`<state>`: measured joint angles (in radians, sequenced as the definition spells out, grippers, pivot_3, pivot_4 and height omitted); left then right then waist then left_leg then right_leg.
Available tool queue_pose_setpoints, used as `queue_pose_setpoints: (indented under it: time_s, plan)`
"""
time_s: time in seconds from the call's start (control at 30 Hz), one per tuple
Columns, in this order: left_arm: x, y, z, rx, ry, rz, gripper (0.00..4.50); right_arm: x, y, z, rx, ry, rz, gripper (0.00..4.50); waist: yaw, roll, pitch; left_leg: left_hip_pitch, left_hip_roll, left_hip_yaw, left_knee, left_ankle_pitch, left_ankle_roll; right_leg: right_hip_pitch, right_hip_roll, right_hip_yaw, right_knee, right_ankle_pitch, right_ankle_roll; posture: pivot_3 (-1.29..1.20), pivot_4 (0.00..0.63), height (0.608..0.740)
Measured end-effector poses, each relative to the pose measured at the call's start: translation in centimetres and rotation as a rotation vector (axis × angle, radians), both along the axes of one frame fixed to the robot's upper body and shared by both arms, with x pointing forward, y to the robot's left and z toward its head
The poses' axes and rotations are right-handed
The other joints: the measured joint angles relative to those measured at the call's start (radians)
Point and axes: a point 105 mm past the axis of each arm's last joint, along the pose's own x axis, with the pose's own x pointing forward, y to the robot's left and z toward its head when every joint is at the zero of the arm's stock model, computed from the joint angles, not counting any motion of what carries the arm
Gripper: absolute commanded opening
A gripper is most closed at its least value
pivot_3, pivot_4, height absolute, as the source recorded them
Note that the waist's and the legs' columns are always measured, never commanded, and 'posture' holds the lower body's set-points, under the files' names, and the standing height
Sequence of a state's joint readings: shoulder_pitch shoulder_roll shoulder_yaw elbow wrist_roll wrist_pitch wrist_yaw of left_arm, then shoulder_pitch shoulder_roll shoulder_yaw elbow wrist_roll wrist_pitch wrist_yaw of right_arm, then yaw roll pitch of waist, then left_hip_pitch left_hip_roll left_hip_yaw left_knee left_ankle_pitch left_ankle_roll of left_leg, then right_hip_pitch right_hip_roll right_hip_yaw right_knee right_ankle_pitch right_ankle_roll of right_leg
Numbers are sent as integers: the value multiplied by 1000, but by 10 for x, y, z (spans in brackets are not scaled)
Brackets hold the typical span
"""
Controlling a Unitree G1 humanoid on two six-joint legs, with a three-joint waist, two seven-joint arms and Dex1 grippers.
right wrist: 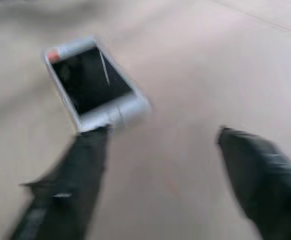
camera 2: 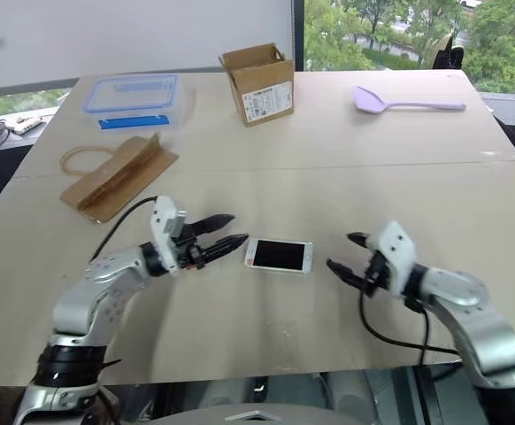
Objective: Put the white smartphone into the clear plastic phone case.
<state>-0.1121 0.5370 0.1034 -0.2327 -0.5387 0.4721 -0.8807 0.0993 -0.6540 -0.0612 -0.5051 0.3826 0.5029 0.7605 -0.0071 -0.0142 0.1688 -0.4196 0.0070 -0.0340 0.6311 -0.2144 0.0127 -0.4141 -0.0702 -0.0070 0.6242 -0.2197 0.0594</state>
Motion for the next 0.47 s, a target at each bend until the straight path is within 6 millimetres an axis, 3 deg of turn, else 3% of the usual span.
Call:
queue_pose_setpoints:
  time_s: [0.13,0.3,0.47]
  plan:
    - [-26,11,-4,16,45,-10,4446,-14,-21,4,-16,10,-50,4500,-5,-1,7,1,2,0,0,0,0,0,0,2,0,0,0,0,150,740]
    - [-61,27,-26,106,152,-10,4446,-20,-48,9,-57,-17,-153,4500,-1,-3,9,2,3,0,1,-2,-4,0,-2,2,0,0,0,0,150,740]
    - [-67,30,-22,127,130,23,4446,-25,-60,10,-77,-27,-190,4500,14,-3,9,2,3,0,2,-3,-4,-1,-2,2,0,0,0,0,150,740]
